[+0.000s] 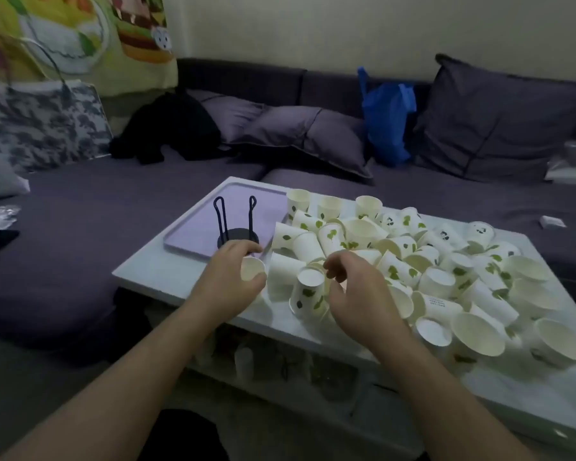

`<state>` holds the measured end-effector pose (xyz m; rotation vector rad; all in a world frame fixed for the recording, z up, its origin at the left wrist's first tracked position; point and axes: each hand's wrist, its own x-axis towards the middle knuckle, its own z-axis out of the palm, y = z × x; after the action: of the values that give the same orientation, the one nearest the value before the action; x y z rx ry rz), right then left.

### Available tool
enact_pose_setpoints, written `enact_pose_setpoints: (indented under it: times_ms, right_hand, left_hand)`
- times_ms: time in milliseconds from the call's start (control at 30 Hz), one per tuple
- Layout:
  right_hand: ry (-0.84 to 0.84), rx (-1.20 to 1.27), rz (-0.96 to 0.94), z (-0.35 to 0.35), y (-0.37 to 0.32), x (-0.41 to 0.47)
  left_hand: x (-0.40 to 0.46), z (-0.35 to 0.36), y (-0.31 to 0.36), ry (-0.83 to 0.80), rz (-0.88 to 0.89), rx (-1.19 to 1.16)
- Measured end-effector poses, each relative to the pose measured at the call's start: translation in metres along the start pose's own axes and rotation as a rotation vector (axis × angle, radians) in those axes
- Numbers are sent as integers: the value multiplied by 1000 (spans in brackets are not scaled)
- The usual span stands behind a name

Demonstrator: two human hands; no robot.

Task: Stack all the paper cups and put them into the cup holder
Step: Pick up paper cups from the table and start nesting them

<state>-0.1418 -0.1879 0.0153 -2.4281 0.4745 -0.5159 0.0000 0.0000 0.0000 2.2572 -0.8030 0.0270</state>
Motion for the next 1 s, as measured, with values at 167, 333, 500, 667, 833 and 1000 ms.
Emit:
enact_pose_setpoints:
  times_ms: [167, 333, 500, 667, 833, 1000]
  right_hand:
    - [-45, -62, 51, -7, 7, -9]
    - [-83, -203, -40, 4, 3, -3]
    - [-99, -320, -94, 18, 1, 7]
    - [-252, -467, -179, 24, -1, 23]
    - [-314, -544, -231, 29, -3, 33]
    - [-331, -388, -257, 18, -6, 37]
  left_hand:
    - [-1, 12, -9, -37, -256, -15]
    - [-2, 22, -19, 38, -369, -167]
    - [-7, 17, -27, 9, -322, -174]
    - [-10, 5, -32, -122, -236, -109]
    - [-9, 1, -35, -173, -207, -91]
    - [-5, -5, -35, -151, -201, -73]
